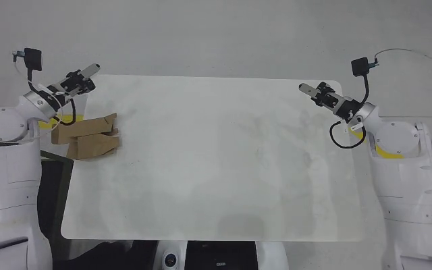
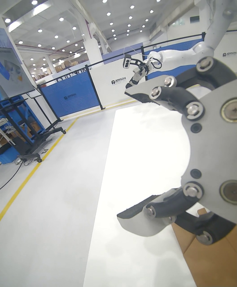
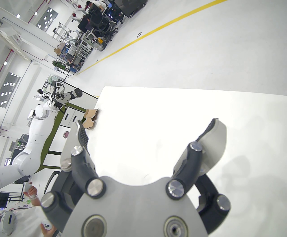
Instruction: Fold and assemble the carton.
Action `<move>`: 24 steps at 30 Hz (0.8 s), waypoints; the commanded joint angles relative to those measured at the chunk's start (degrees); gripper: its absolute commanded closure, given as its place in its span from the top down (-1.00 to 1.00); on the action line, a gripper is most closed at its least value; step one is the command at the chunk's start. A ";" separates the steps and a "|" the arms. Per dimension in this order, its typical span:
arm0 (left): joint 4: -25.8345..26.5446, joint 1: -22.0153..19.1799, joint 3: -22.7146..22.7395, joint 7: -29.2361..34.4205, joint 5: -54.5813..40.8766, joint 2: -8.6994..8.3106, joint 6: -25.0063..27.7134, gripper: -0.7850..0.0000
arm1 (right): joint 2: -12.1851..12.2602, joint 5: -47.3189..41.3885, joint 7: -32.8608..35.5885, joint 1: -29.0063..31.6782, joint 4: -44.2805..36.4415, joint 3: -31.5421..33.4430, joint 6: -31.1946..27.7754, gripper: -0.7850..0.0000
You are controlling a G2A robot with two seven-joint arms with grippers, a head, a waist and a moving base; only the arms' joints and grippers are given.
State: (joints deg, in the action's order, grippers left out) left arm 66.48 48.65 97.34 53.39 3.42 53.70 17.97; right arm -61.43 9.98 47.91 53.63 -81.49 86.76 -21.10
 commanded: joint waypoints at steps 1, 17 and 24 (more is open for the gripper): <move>-1.67 -0.50 1.00 -0.28 0.17 -0.38 -0.14 1.00 | 0.00 0.00 0.00 0.00 0.00 0.00 0.00 1.00; -15.24 -5.56 8.11 1.39 4.70 -4.24 -0.35 1.00 | 0.00 0.00 0.00 0.00 0.00 0.00 0.00 1.00; -20.52 -6.79 9.42 3.82 8.95 -6.22 1.06 1.00 | 0.00 0.00 0.00 0.00 0.00 0.00 0.00 1.00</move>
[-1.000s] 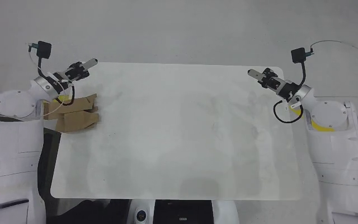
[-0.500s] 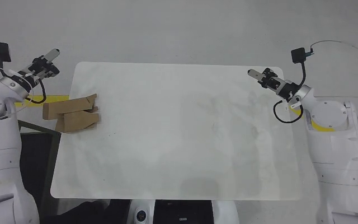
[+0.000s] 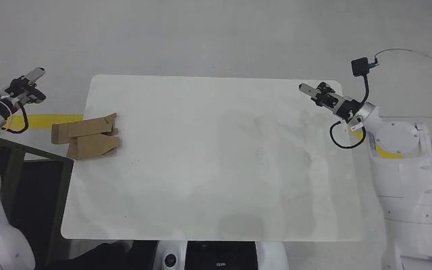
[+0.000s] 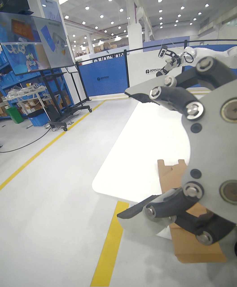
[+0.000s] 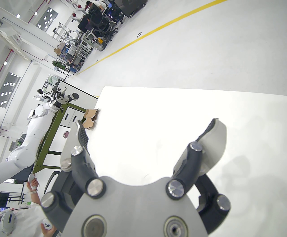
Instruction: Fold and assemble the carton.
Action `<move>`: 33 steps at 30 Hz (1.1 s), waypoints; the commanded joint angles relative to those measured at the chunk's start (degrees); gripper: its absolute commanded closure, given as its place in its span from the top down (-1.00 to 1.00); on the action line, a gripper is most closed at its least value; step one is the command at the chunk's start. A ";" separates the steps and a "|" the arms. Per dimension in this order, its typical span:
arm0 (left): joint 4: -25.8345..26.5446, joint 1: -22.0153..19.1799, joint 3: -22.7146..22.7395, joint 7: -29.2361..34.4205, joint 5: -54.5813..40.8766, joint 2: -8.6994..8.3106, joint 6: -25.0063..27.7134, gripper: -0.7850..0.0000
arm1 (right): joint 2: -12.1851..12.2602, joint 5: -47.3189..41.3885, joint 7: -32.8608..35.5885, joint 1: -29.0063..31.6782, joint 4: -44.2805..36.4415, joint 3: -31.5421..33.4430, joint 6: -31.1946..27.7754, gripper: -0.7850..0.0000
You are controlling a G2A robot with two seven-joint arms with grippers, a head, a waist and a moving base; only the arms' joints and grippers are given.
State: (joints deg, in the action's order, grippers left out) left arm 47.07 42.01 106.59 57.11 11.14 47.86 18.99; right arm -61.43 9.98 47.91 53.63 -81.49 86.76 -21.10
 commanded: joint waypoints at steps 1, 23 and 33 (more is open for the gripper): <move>-2.02 -0.33 0.24 -0.07 2.37 -0.67 -0.12 1.00 | 0.00 0.00 0.00 0.00 0.00 0.00 0.00 1.00; -14.83 -6.11 -9.77 4.05 22.11 -3.62 7.76 1.00 | 0.00 0.00 0.00 0.00 0.00 0.00 0.00 1.00; -18.93 -8.70 -14.74 3.78 23.63 -2.87 8.73 1.00 | 0.00 0.00 0.00 0.00 0.00 0.00 0.00 1.00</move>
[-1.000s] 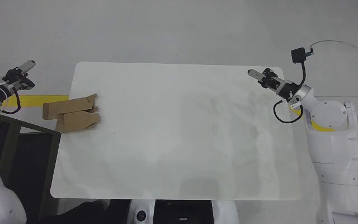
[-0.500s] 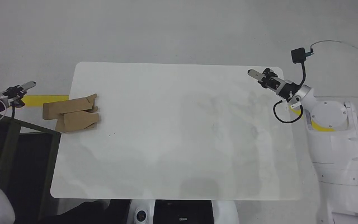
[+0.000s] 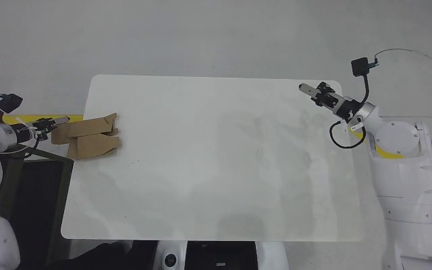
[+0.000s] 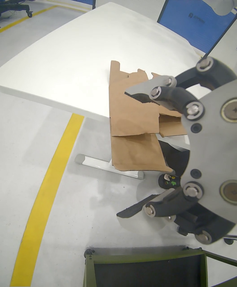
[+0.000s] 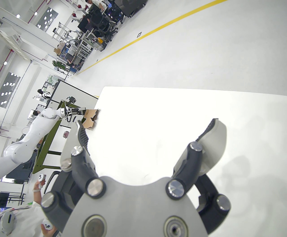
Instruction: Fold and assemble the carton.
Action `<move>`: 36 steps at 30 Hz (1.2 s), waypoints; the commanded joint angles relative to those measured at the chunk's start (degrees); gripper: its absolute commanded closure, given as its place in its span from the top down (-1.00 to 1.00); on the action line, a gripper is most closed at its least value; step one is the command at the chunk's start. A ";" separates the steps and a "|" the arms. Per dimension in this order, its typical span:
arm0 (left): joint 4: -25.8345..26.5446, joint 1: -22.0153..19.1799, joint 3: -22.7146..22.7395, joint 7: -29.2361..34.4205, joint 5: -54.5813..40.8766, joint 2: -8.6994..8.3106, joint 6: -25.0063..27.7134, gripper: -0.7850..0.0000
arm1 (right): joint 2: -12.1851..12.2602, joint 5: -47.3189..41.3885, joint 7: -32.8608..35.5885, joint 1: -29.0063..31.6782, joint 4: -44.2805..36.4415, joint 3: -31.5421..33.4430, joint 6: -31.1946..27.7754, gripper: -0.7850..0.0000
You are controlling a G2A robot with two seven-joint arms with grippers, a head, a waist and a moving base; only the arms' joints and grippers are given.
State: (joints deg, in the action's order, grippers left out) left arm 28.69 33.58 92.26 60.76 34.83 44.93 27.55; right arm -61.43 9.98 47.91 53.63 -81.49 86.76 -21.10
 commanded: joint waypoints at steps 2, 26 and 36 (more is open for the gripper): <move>-1.27 -0.66 -1.26 0.22 0.52 0.12 0.28 1.00 | 0.00 0.00 0.00 0.00 0.00 0.00 0.00 1.00; -7.30 -6.53 -0.08 2.29 -11.46 -0.93 3.44 -1.00 | 0.00 0.00 0.00 0.00 0.00 0.00 0.00 1.00; -2.33 -7.28 2.19 7.19 -26.37 -0.34 -2.25 -1.00 | 0.00 0.00 0.00 0.00 0.00 0.00 0.00 1.00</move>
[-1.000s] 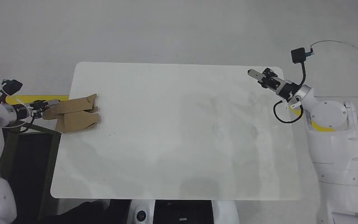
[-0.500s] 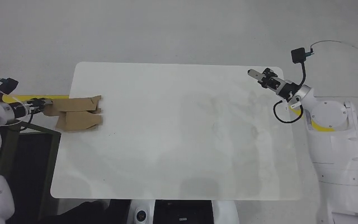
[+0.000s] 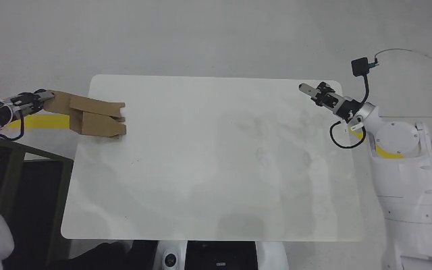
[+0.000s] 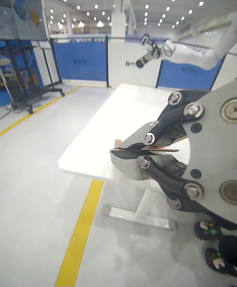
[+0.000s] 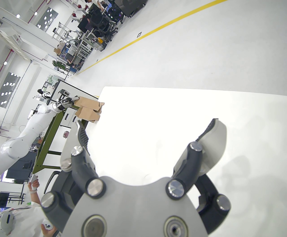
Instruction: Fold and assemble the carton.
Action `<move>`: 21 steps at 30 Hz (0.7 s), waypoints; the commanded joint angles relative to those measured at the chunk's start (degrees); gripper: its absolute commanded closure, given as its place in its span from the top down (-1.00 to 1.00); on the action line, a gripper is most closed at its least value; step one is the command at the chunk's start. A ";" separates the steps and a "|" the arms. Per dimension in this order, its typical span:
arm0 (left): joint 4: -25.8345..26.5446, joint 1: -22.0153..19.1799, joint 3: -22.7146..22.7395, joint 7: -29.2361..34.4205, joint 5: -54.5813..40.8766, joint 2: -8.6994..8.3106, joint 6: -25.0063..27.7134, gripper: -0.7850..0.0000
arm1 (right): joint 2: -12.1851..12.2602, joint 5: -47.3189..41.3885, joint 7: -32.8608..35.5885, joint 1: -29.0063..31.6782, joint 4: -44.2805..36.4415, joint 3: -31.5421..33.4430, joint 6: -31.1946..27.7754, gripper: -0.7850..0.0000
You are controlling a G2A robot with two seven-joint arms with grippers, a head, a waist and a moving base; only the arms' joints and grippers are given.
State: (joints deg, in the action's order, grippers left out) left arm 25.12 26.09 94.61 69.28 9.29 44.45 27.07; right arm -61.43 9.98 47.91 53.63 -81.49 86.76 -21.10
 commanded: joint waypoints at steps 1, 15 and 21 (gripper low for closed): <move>2.17 0.43 -0.28 -2.09 -1.83 0.35 -3.23 -1.00 | 0.00 0.00 0.00 0.00 0.00 0.00 0.00 1.00; 21.68 2.75 -7.26 -11.14 -15.33 4.45 -15.25 -1.00 | 0.00 0.00 0.00 0.00 0.00 0.00 0.00 1.00; 25.13 1.54 -12.68 -15.16 -19.39 6.53 -17.69 -1.00 | 0.00 0.00 0.00 0.00 0.00 0.00 0.00 1.00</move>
State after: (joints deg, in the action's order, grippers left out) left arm 49.89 27.90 83.19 54.99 -9.50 50.57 9.57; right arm -61.43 9.98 47.91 53.63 -81.49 86.76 -21.10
